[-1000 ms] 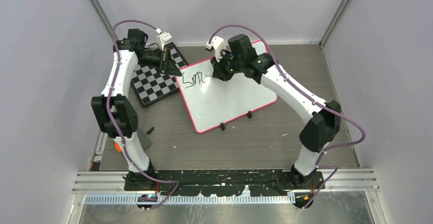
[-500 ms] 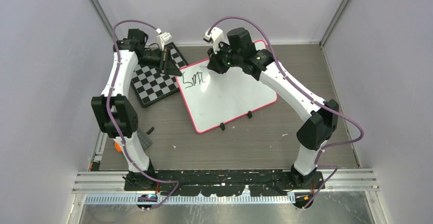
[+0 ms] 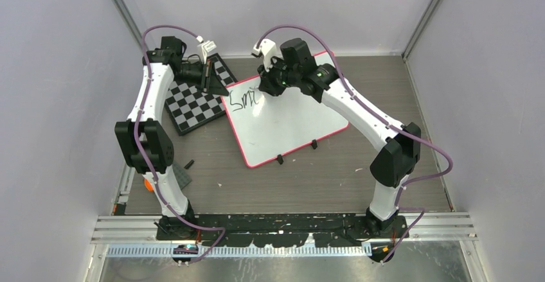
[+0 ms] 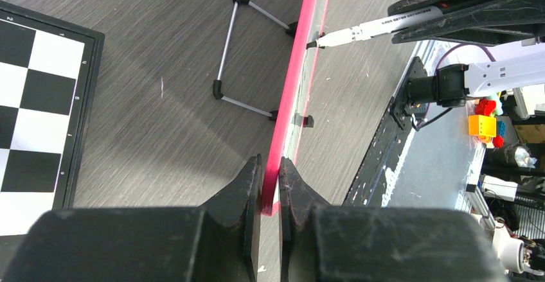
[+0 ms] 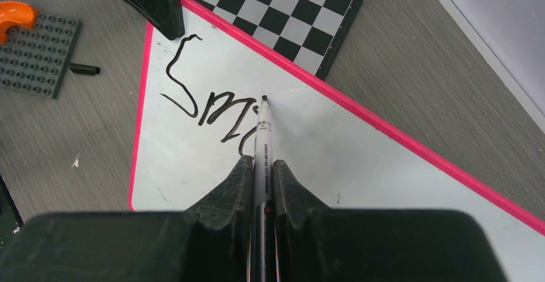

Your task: Write a sentence on the whiteboard

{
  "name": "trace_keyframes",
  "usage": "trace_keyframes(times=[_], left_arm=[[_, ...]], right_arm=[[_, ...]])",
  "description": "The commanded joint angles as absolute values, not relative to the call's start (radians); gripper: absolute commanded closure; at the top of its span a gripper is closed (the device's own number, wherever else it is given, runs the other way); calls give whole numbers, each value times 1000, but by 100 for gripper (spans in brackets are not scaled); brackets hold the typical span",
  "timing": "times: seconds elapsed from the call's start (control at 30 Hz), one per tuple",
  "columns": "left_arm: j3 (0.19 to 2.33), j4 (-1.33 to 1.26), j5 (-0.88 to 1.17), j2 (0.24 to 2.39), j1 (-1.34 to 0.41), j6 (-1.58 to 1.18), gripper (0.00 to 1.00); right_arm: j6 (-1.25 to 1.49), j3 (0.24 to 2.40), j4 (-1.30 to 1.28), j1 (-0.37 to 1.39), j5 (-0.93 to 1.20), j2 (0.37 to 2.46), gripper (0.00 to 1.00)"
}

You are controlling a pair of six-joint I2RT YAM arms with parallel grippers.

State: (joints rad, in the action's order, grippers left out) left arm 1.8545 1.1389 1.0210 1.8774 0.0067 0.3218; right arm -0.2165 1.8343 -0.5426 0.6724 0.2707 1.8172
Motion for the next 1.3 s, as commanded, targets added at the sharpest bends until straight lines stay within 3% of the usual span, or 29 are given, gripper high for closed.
trace_keyframes(times=[0.0, 0.7, 1.27], left_arm=[[1838, 1135, 978, 1889, -45, 339, 100], [1831, 1137, 979, 1882, -48, 349, 100], [1838, 1138, 976, 1891, -48, 349, 100]], right_arm=[[-215, 1847, -525, 668, 258, 1777, 100], [-159, 1837, -498, 610, 343, 1748, 100], [-225, 1727, -554, 628, 263, 1735, 100]])
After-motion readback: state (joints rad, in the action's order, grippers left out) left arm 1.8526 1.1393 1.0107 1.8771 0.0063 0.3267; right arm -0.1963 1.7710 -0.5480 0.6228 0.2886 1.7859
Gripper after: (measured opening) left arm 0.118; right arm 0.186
